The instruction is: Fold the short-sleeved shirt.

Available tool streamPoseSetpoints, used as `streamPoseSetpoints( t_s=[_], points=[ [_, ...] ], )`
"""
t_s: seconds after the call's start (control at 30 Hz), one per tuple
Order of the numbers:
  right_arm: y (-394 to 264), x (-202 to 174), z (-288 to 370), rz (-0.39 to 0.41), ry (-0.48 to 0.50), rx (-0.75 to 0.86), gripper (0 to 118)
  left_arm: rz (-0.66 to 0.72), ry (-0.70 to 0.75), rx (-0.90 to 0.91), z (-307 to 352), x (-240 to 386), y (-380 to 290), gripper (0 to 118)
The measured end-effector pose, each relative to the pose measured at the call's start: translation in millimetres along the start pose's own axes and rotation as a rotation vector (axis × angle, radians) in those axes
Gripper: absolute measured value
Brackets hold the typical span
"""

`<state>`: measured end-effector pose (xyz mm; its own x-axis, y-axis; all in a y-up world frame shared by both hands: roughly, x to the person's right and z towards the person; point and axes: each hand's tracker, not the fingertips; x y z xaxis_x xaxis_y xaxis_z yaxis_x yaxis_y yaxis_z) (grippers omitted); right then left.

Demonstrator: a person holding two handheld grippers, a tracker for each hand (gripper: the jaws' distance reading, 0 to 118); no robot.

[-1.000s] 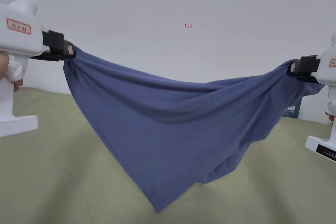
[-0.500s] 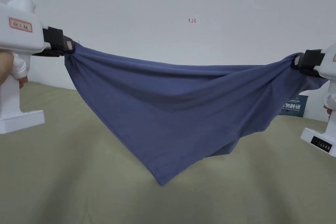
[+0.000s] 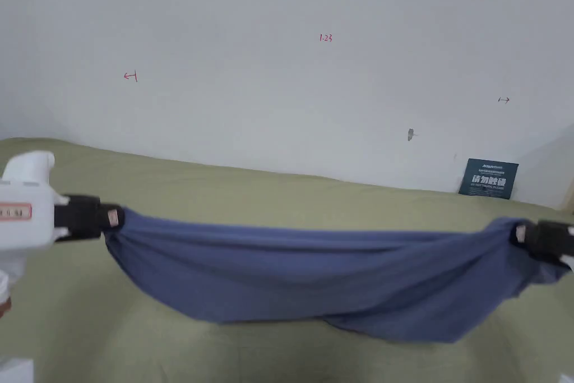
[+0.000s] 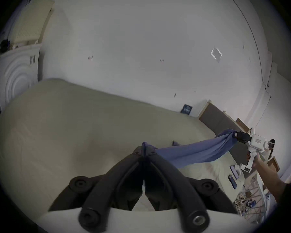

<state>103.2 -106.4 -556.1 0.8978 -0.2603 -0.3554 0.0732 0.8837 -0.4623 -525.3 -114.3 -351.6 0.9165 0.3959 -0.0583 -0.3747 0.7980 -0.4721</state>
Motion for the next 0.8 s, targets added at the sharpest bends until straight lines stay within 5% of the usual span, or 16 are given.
streamPoseSetpoints(
  t_s=[0.3, 0.53, 0.8],
  points=[
    [-101, 21, 28, -0.023, -0.027, -0.179, 10, 0.031, 0.023, -0.150, 14, -34, -96, 0],
    [-163, 35, 40, -0.065, -0.090, -0.355, 10, 0.154, 0.037, -0.267, 25, -44, -166, 0],
    [-201, 35, 57, -0.102, -0.101, -0.384, 10, 0.315, 0.047, -0.256, 41, -51, -219, 0]
  ],
)
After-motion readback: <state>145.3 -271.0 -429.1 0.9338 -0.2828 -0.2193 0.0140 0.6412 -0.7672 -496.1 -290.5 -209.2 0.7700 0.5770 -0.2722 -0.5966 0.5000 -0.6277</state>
